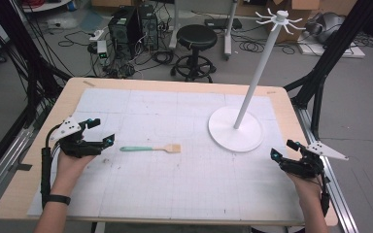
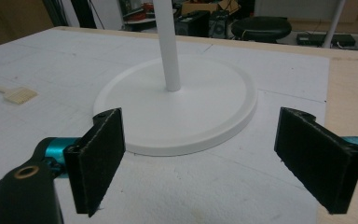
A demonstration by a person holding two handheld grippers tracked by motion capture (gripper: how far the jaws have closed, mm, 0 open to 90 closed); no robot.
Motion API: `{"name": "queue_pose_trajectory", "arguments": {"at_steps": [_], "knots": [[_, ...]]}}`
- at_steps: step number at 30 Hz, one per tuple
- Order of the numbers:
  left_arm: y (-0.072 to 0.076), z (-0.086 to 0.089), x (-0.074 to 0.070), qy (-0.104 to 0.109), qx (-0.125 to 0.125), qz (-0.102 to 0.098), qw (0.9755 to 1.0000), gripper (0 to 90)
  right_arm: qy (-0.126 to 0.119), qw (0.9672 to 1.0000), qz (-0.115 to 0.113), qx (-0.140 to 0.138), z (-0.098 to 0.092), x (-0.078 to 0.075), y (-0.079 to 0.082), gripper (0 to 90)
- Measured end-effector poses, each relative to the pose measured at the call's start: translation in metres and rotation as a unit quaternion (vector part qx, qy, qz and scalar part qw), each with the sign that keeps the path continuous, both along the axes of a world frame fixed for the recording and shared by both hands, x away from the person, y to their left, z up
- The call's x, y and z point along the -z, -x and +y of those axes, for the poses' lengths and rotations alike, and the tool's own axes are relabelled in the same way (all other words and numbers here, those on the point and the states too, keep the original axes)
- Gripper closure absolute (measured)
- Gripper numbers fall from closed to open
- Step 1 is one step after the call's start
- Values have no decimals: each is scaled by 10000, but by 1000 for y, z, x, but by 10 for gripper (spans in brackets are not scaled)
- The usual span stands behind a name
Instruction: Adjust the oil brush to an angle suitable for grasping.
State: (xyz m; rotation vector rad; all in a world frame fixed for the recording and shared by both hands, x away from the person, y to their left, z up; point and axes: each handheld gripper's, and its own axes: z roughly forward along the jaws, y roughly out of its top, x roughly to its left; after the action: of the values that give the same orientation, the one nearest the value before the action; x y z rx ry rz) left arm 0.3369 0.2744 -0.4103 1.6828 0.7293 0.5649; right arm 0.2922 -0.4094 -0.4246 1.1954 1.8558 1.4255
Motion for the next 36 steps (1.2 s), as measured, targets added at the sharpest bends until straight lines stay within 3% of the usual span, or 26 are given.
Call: {"name": "queue_pose_trajectory", "arguments": {"at_steps": [19,29,36], "knots": [[0,-7,-1,18,251,-113,9996,139,-62,10000,12,1,-1,0,0,154],[-8,-28,2,-72,599,-26,9982,133,-49,10000,18,2,0,0,0,154],[-15,-58,1,-333,935,64,9950,129,-59,10000,37,2,1,0,0,154]]}}
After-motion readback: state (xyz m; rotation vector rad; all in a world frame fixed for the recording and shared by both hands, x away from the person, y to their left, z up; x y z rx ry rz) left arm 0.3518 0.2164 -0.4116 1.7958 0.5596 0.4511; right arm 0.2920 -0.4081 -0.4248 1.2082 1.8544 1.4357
